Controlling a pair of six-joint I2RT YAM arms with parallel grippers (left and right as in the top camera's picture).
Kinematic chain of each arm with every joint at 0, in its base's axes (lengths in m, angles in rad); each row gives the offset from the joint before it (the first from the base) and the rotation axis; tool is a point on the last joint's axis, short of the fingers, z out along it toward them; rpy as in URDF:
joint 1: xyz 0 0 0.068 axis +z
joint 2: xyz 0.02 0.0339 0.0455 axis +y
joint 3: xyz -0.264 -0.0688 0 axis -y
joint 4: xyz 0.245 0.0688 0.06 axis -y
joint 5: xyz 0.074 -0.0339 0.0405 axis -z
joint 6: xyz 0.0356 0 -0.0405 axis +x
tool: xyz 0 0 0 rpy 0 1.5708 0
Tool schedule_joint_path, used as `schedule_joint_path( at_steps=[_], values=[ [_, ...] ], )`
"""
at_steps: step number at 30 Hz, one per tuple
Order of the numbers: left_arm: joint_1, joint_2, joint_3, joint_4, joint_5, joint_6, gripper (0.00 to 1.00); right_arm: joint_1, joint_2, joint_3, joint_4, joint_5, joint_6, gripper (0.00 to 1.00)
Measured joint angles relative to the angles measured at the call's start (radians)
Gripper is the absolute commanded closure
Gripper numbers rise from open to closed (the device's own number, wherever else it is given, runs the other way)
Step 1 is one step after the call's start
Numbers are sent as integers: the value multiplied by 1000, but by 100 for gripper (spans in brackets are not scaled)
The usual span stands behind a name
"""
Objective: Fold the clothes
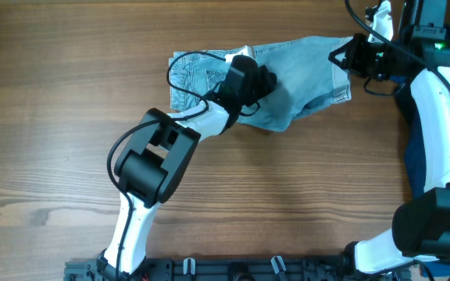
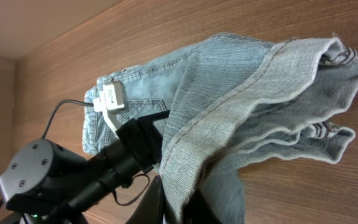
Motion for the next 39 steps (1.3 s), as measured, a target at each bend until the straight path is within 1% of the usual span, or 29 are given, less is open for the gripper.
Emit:
schedule_joint_path(
  at_steps=[4,9,10,12,14,16,19,21,23,25,26,29,31,33,35,36,39],
  values=[
    [-1,38,0,23,2,0,96,0,0,0,0,0,0,96],
    [15,51,23,30,50,0,96,0,0,0,0,0,0,96],
    [24,51,39,26,67,0,95,0,0,0,1,0,0,96],
    [51,48,82,16,102,0,90,0,0,0,1,0,0,96],
    [87,40,128,3,122,0,89,0,0,0,1,0,0,95],
    [119,31,159,-32,126,-1,90,0,0,0,1,0,0,96],
    [164,18,179,-93,133,0,96,0,0,0,1,0,0,96],
    [211,10,185,-180,161,0,96,0,0,0,0,0,0,96],
    [280,3,186,-269,222,13,96,0,0,0,-2,0,-2,96],
    [378,-5,187,-389,296,44,95,0,0,0,-3,0,-11,96],
    [423,-12,186,-436,314,59,92,0,0,0,-3,0,-14,96],
    [575,-57,184,-600,359,135,77,0,0,0,-7,0,-19,96],
    [659,-97,183,-676,373,192,67,0,0,0,-7,0,-22,96],
    [713,-137,184,-740,376,249,63,0,0,0,-8,0,-23,95],
    [729,-161,187,-798,367,303,62,0,0,0,-8,0,-23,96],
    [727,-165,187,-813,363,328,58,0,0,0,-8,0,-23,96],
    [692,-159,187,-845,346,413,43,0,0,0,-9,0,-23,96]
  ],
)
